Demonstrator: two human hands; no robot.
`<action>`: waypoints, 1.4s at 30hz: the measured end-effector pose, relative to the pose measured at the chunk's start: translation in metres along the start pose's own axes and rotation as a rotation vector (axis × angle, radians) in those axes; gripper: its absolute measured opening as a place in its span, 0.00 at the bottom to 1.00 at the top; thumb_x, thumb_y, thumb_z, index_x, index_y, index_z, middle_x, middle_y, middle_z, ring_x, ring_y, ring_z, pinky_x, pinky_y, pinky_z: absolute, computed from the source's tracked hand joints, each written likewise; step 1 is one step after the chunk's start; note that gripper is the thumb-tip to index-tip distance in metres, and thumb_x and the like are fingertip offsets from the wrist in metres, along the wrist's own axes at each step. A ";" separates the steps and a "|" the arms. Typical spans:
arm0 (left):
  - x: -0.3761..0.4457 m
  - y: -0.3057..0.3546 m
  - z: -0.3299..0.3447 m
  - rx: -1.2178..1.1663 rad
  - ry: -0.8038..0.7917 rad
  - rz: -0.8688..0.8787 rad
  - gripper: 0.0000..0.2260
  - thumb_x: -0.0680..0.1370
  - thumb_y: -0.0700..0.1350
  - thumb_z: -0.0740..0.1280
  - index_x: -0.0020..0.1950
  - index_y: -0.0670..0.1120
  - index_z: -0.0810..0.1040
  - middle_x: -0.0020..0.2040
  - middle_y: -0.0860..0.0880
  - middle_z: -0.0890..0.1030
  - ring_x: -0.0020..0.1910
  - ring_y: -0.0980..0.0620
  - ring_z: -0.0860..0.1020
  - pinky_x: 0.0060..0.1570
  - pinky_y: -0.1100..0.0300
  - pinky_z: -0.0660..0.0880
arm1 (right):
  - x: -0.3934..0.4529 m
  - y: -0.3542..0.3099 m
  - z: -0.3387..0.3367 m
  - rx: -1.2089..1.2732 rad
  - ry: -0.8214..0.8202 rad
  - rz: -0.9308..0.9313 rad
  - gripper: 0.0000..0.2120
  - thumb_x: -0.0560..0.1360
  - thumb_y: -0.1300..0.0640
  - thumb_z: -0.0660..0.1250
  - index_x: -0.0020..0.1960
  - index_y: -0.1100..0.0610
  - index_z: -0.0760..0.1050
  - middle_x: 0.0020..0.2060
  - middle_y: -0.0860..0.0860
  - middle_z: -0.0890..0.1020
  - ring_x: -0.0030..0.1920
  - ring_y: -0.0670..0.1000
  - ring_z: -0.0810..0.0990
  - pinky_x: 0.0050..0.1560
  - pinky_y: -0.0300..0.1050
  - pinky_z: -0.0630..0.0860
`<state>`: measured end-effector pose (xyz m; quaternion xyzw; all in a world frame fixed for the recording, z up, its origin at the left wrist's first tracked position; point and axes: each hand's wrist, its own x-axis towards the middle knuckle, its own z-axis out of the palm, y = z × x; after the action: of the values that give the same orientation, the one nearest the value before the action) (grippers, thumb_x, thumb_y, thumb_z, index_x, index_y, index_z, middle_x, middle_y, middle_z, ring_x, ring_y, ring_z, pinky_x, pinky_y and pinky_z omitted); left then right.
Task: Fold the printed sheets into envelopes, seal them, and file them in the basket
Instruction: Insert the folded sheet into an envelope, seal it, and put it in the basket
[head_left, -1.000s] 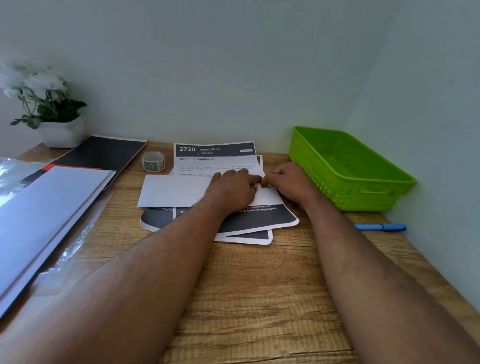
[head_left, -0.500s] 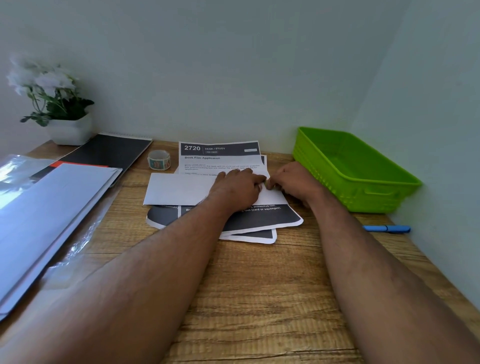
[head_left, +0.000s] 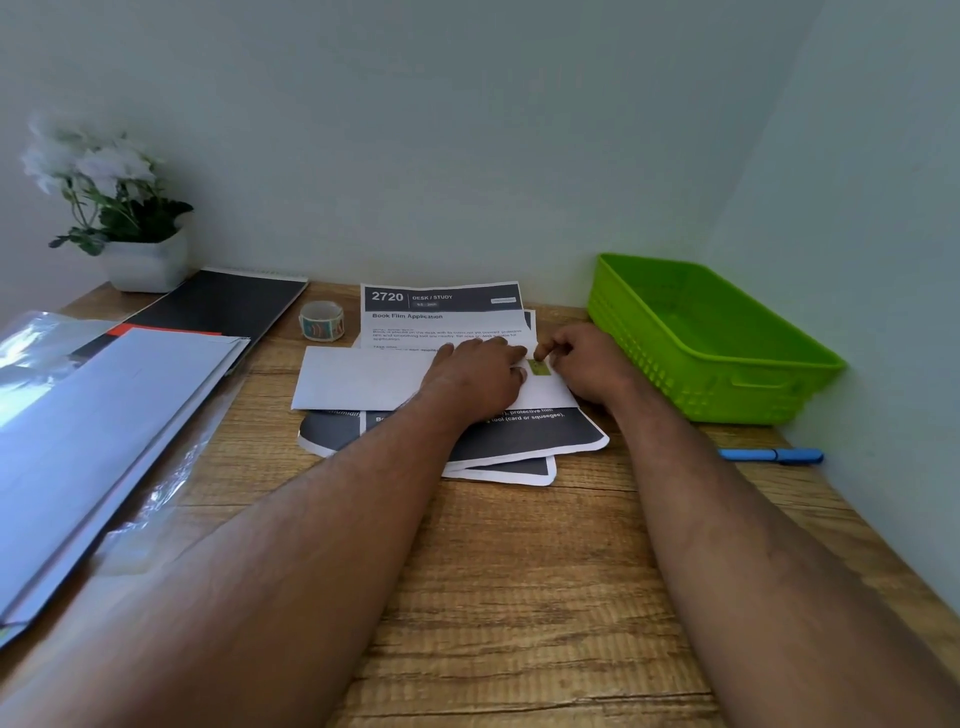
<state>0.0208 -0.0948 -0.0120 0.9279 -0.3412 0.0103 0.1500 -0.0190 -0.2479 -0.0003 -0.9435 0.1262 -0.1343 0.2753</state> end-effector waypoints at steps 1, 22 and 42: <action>0.000 0.000 0.000 -0.004 0.000 -0.003 0.20 0.83 0.52 0.53 0.75 0.54 0.66 0.74 0.50 0.68 0.72 0.47 0.65 0.71 0.47 0.58 | 0.000 0.000 0.001 -0.022 0.004 -0.007 0.11 0.76 0.65 0.65 0.54 0.55 0.82 0.45 0.49 0.77 0.45 0.48 0.75 0.43 0.36 0.65; -0.010 -0.004 -0.018 0.053 0.003 -0.182 0.27 0.76 0.66 0.61 0.70 0.53 0.72 0.72 0.44 0.66 0.74 0.40 0.60 0.69 0.29 0.41 | -0.004 0.001 0.006 -0.143 0.223 0.036 0.10 0.75 0.55 0.67 0.55 0.54 0.82 0.55 0.54 0.83 0.54 0.56 0.80 0.51 0.46 0.76; -0.027 0.005 -0.068 -0.195 0.460 -0.029 0.10 0.77 0.49 0.68 0.58 0.52 0.81 0.58 0.52 0.82 0.59 0.49 0.77 0.60 0.53 0.63 | -0.032 -0.021 -0.015 1.096 0.104 -0.012 0.05 0.73 0.66 0.69 0.49 0.65 0.80 0.34 0.51 0.85 0.32 0.46 0.82 0.29 0.36 0.75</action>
<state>0.0029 -0.0618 0.0509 0.8870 -0.2839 0.1862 0.3129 -0.0499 -0.2286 0.0178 -0.6549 0.0460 -0.2281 0.7190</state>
